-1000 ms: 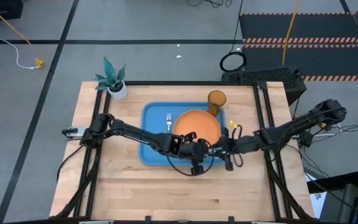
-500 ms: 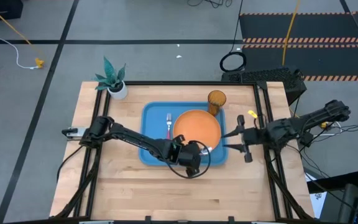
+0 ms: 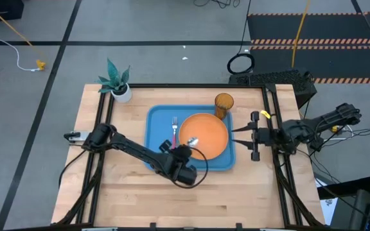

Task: Pick and place plate/cup/fork/spoon on tray
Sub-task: Put the yellow spoon on the blue tray to the left side of the red fork

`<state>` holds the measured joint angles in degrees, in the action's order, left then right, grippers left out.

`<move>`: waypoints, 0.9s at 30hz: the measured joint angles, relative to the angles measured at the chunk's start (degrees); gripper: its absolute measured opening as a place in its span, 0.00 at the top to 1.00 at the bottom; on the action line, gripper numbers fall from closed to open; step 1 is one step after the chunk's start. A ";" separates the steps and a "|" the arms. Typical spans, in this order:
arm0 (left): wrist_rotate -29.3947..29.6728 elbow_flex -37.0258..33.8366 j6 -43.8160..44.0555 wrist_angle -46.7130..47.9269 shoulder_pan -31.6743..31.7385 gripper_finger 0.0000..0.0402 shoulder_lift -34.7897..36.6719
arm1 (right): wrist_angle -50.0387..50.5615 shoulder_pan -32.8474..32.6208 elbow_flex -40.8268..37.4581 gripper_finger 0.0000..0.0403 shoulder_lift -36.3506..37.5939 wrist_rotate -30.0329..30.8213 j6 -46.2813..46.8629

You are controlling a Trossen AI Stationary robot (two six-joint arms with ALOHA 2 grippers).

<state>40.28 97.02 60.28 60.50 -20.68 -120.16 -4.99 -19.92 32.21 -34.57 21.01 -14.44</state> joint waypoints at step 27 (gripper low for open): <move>13.83 -9.52 24.65 28.62 8.12 0.83 11.76 | 2.71 -0.04 0.00 0.64 -1.50 -0.28 -6.07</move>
<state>54.11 87.50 84.93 89.13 -12.56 -108.40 -2.27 -19.97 32.21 -36.07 20.73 -20.50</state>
